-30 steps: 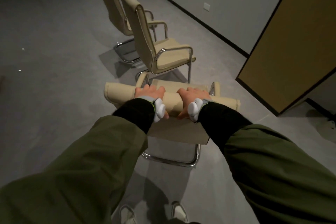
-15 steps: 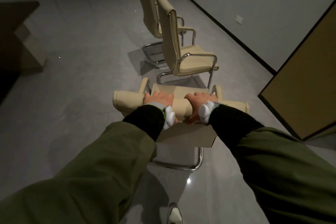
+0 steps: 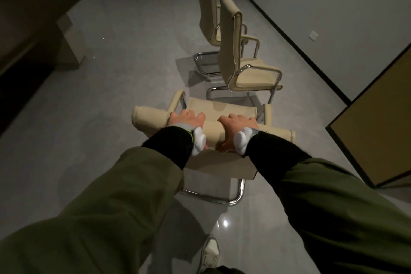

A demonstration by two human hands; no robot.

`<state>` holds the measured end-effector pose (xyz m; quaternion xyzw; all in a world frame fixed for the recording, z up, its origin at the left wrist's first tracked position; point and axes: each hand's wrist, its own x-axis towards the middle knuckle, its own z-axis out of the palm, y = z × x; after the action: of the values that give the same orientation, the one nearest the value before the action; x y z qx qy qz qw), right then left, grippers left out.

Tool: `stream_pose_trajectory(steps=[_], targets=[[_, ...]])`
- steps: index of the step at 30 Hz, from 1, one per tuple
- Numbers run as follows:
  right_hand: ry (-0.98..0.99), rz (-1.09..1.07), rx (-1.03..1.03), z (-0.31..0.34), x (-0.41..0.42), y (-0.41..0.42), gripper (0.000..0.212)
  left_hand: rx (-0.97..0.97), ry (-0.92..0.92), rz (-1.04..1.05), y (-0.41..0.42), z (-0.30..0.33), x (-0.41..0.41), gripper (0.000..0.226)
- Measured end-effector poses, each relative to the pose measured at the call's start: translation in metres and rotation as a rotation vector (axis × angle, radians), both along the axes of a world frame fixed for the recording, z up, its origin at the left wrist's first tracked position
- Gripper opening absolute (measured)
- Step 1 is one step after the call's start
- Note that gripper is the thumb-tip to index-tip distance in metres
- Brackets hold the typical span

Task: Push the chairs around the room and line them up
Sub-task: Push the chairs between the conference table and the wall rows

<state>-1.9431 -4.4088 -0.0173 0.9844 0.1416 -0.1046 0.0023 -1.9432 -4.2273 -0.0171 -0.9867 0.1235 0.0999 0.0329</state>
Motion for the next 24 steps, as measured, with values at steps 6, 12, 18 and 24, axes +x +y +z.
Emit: stream_pose_trajectory(steps=[6,12,18,24], targets=[[0.040,0.033,-0.003,-0.003,-0.016,0.014,0.079,0.016,0.049,0.037,0.014,0.001,-0.025,0.071],[0.060,0.084,0.005,-0.006,-0.017,0.008,0.082,0.030,0.039,0.082,0.008,0.001,-0.036,0.071],[0.072,0.155,0.027,-0.006,0.003,0.004,0.080,0.037,0.024,0.164,0.002,0.001,-0.025,0.074],[0.065,0.256,0.083,-0.005,0.026,-0.011,0.073,0.017,0.049,0.295,-0.016,0.002,-0.012,0.072]])
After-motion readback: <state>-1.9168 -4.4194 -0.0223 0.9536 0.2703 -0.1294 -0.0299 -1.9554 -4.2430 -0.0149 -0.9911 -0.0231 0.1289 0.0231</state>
